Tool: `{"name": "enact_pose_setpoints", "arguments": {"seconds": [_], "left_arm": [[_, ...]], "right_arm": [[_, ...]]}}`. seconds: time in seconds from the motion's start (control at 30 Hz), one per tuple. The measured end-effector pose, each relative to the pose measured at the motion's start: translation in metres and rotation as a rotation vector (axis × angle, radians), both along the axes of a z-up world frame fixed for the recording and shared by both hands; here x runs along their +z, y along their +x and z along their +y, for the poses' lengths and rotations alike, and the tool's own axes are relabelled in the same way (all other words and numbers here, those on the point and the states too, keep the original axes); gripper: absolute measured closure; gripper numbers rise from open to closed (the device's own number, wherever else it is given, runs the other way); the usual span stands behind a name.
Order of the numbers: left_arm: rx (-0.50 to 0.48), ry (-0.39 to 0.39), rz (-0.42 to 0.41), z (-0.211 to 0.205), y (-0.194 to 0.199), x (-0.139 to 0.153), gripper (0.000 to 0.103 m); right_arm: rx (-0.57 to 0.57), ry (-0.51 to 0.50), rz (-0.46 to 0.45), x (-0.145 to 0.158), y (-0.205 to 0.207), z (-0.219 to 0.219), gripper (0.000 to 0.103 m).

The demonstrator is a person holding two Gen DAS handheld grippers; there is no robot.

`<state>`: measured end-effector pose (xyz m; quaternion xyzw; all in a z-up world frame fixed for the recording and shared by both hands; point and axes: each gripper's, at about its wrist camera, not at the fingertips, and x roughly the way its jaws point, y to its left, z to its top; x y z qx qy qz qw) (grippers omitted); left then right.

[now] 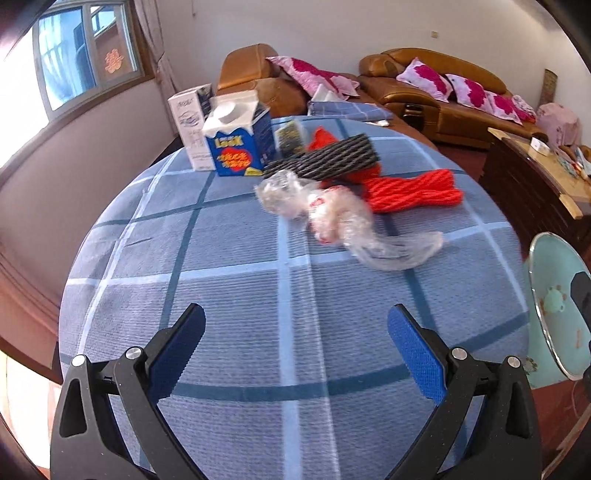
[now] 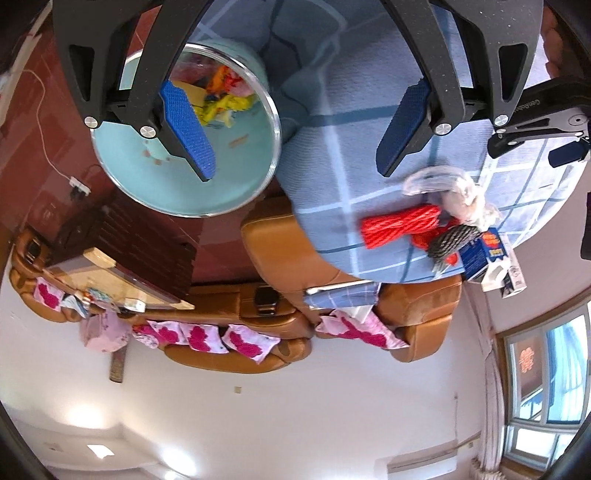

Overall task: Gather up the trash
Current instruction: 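Move both grippers back over the table toward the clear bag and red net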

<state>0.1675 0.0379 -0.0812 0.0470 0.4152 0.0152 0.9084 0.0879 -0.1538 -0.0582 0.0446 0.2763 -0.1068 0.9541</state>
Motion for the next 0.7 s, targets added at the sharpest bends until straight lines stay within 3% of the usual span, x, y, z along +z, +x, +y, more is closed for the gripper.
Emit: {"name": "enact_pose_setpoints", "arguments": {"seconds": [0.4,0.7], "left_arm": [[0.068,-0.008,0.040,0.031,0.025,-0.012,0.006],[0.090,-0.029,0.047,0.043,0.042,-0.014,0.006]], "right_arm": [[0.072,-0.012,0.024,-0.001,0.035,0.032,0.016],[0.080,-0.008,0.048,-0.008,0.052,0.032,0.025]]}}
